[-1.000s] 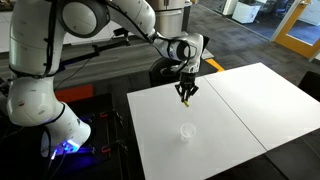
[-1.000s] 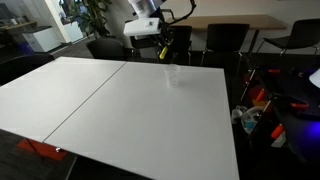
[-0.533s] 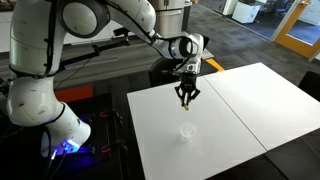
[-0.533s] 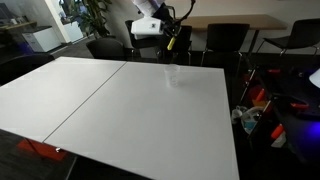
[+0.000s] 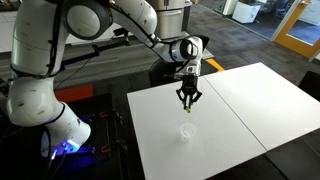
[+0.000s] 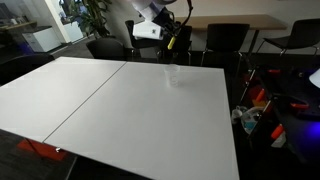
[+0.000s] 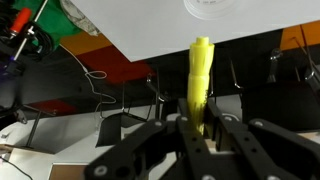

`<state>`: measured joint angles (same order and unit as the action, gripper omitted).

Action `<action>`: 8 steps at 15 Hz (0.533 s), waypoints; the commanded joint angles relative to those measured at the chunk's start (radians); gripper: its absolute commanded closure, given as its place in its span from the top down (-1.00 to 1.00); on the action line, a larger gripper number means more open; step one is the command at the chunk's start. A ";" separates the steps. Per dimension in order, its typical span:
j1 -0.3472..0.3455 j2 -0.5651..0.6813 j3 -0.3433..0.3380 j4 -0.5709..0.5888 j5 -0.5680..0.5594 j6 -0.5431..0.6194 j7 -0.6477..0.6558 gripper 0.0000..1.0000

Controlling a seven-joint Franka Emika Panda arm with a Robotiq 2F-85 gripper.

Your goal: Pick the marker on the table and put it in the cup

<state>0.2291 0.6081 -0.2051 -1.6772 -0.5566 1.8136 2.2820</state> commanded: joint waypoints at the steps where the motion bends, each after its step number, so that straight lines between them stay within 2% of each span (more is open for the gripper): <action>1: -0.004 0.078 -0.004 0.065 -0.081 -0.040 0.096 -0.90; 4: -0.011 0.133 0.004 0.096 -0.132 -0.041 0.122 -0.90; 8: -0.019 0.199 0.014 0.134 -0.186 -0.036 0.093 -0.90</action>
<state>0.2210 0.7598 -0.2064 -1.6003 -0.7079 1.8122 2.3796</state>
